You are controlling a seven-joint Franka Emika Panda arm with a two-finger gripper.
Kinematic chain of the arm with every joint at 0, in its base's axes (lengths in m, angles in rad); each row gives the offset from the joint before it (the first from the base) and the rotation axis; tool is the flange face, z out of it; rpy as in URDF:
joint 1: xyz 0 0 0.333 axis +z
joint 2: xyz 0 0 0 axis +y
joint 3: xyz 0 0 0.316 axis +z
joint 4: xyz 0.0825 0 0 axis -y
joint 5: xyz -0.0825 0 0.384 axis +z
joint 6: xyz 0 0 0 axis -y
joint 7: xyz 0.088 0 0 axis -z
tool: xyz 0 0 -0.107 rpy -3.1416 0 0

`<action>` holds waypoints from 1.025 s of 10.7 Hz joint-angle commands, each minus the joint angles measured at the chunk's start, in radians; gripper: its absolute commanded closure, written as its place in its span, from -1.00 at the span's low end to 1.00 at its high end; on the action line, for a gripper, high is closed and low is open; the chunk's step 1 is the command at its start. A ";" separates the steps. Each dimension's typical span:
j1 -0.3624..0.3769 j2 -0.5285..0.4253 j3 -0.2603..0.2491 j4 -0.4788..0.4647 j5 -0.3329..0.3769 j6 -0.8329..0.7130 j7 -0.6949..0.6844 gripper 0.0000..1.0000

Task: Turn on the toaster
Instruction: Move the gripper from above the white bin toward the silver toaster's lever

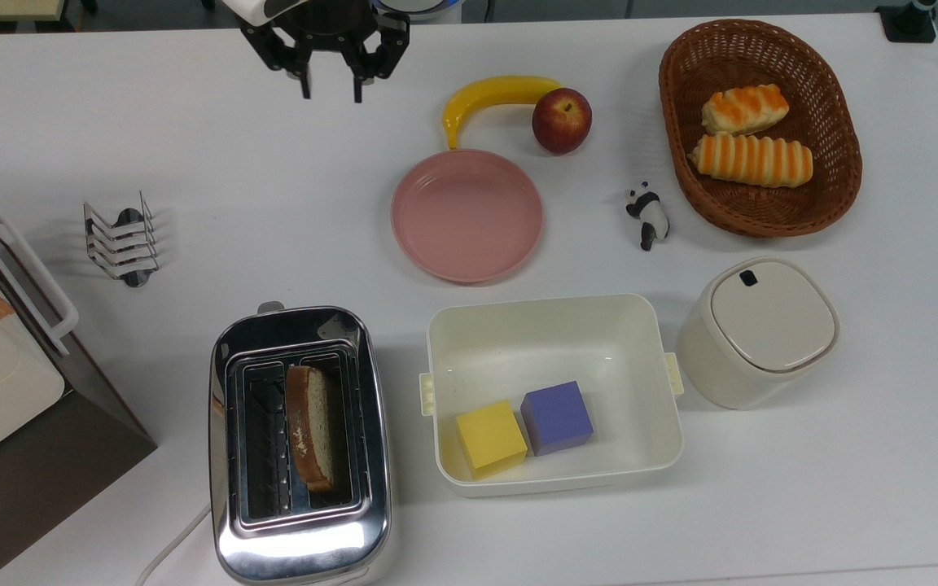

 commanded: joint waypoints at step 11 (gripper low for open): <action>-0.141 0.165 -0.005 -0.006 0.068 0.436 -0.259 1.00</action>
